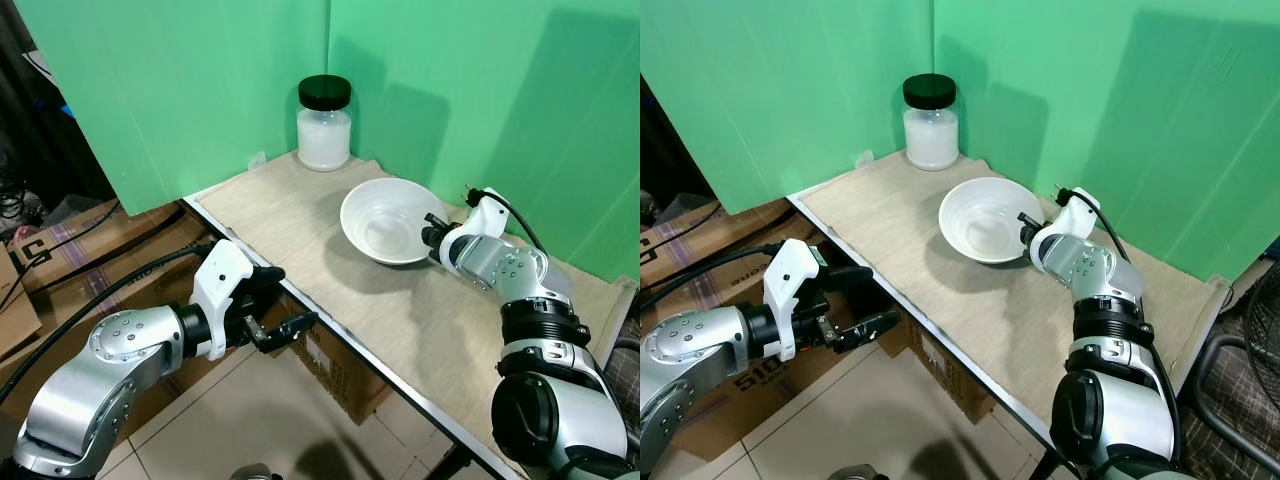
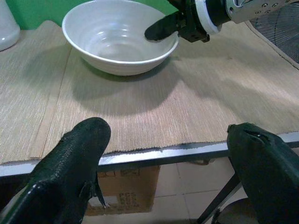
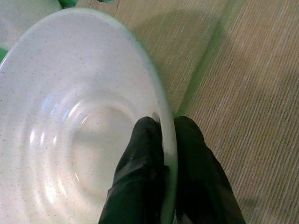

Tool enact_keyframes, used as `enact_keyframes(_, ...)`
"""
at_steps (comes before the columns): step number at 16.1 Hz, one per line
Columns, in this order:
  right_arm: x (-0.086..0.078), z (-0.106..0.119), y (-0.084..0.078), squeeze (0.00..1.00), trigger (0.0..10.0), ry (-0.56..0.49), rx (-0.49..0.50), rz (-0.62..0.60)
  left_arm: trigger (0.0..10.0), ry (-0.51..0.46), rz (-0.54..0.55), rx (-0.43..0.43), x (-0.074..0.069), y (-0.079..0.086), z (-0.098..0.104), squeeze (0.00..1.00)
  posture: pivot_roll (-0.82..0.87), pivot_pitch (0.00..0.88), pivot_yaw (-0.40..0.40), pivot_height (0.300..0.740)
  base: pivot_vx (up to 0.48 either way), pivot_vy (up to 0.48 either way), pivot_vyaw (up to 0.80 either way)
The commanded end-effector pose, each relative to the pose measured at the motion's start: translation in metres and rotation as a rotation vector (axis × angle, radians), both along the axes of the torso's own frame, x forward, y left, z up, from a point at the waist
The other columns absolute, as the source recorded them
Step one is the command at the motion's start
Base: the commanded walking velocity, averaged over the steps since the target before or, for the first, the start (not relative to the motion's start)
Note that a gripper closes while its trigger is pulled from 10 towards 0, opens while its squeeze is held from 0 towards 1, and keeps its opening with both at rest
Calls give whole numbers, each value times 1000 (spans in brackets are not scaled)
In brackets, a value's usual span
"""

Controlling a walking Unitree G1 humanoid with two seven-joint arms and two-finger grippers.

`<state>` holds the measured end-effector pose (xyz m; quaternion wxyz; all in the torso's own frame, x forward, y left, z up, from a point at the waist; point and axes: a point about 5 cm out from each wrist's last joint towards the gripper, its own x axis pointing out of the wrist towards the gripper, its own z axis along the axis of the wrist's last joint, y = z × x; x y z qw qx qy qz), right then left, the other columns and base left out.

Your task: Setting the table

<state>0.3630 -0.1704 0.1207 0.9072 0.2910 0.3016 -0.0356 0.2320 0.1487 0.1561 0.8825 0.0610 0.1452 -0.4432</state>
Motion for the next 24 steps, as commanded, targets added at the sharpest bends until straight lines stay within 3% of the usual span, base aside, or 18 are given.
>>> enact_keyframes(1,-3,-4,-1,0,0,19,6,-6,10000,-4,10,10,0,1,2,0,100,0,19,740,0,0,0)
enact_keyframes(5,-8,8,2,0,0,-59,43,0,10000,3,14,6,3,-1,1,0,72,0,36,740,0,0,0)
enact_keyframes(7,-13,19,2,0,0,-146,29,5,10000,-6,24,9,6,-2,1,0,52,0,48,740,0,0,0)
enact_keyframes(8,-15,27,0,0,0,-200,21,1,10000,-18,38,7,8,-3,2,0,53,0,45,740,0,0,0)
enact_keyframes(9,-21,46,-2,0,0,-316,7,-15,10000,-53,78,-6,11,-5,5,0,56,0,40,740,0,0,0)
enact_keyframes(10,-33,71,-3,0,0,-462,-76,4,10000,-99,143,-33,13,-5,9,0,55,0,34,740,0,0,0)
enact_keyframes(11,-52,97,3,0,6196,-674,-282,87,10000,-142,206,-60,14,-5,12,0,55,0,34,740,0,0,0)
enact_keyframes(12,-68,103,8,0,10000,-733,-347,119,10000,-176,253,-69,12,-6,12,0,51,0,27,740,0,0,0)
enact_keyframes(13,-83,100,6,0,10000,-736,-369,64,10000,-202,318,-65,10,-6,10,0,53,0,22,740,0,0,0)
enact_keyframes(14,-86,98,8,0,10000,-736,-409,81,10000,-209,336,-59,9,-6,10,0,53,0,23,740,0,0,0)
enact_keyframes(16,-99,89,17,0,10000,-744,-380,122,10000,-279,401,3,11,-9,7,0,52,0,21,740,0,0,-691)
enact_keyframes(24,-110,79,19,0,10000,-734,-384,130,10000,-303,485,-11,19,-14,8,0,77,0,2,740,0,0,-691)
